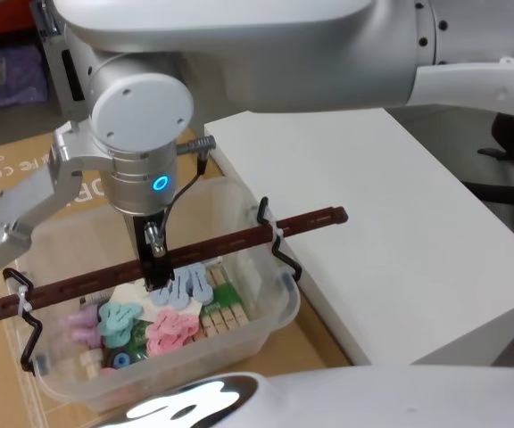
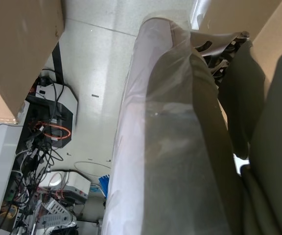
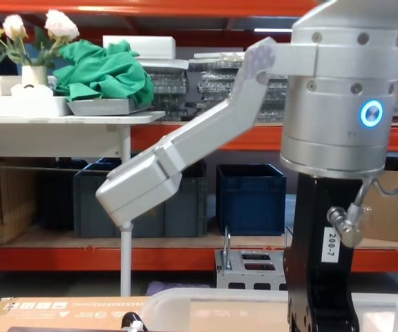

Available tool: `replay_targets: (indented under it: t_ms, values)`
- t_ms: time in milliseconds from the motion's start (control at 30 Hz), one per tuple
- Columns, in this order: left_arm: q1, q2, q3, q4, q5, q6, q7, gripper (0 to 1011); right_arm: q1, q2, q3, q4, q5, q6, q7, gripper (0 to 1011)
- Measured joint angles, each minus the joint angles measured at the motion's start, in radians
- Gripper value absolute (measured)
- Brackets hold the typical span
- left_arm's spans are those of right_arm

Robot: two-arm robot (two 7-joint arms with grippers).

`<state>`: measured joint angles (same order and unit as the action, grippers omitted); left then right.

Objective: Use one hand to grasp the basket and place it at the designated location.

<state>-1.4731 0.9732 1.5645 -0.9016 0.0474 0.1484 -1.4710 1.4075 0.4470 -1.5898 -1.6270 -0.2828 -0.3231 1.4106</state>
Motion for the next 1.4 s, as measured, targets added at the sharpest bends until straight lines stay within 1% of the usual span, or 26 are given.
replay_targets:
  t_ms: [333,767,900,967,1033,1067,1133,1167,1267,1300,1367,1400]
  values:
    - [0.000,0.000,0.000,0.000,0.000,0.000,0.000,0,-0.003,0.003,-0.021,-0.010,-0.020,0.001,-0.020,237]
    - [0.000,0.000,0.000,0.000,0.000,0.000,0.000,0,-0.008,0.010,-0.030,-0.027,-0.027,-0.003,-0.027,239]
    - [0.000,0.000,0.000,0.000,0.000,0.000,0.000,0,-0.009,0.021,-0.026,-0.033,-0.018,-0.010,-0.031,336]
    - [0.000,0.000,0.000,0.000,0.000,0.000,0.000,0,-0.007,0.028,-0.021,-0.039,-0.012,-0.016,-0.034,422]
    - [0.000,0.000,0.000,0.000,0.000,0.000,0.000,0,-0.006,0.033,-0.017,-0.042,-0.009,-0.019,-0.035,455]
    - [0.000,0.000,0.000,0.000,0.000,0.000,0.000,0,-0.004,0.036,-0.013,-0.044,-0.005,-0.022,-0.037,524]
    - [0.000,0.000,0.000,0.000,0.000,0.000,0.000,0,-0.003,0.040,-0.010,-0.045,-0.001,-0.024,-0.038,568]
    - [0.000,0.000,0.000,0.000,0.000,0.000,0.000,0,-0.002,0.044,-0.006,-0.046,0.003,-0.025,-0.039,627]
    - [0.000,0.000,0.000,0.000,0.000,0.000,0.000,0,0.000,0.049,-0.002,-0.048,0.008,-0.028,-0.040,686]
    - [0.000,0.000,0.000,0.000,0.000,0.000,0.000,0,0.002,0.053,0.002,-0.048,0.012,-0.029,-0.040,742]
    - [0.000,0.000,0.000,0.000,0.000,0.000,0.000,0,0.003,0.058,0.006,-0.048,0.015,-0.030,-0.041,787]
    - [0.000,0.000,0.000,0.000,0.000,0.000,0.000,0,0.004,0.062,0.009,-0.049,0.018,-0.031,-0.042,839]
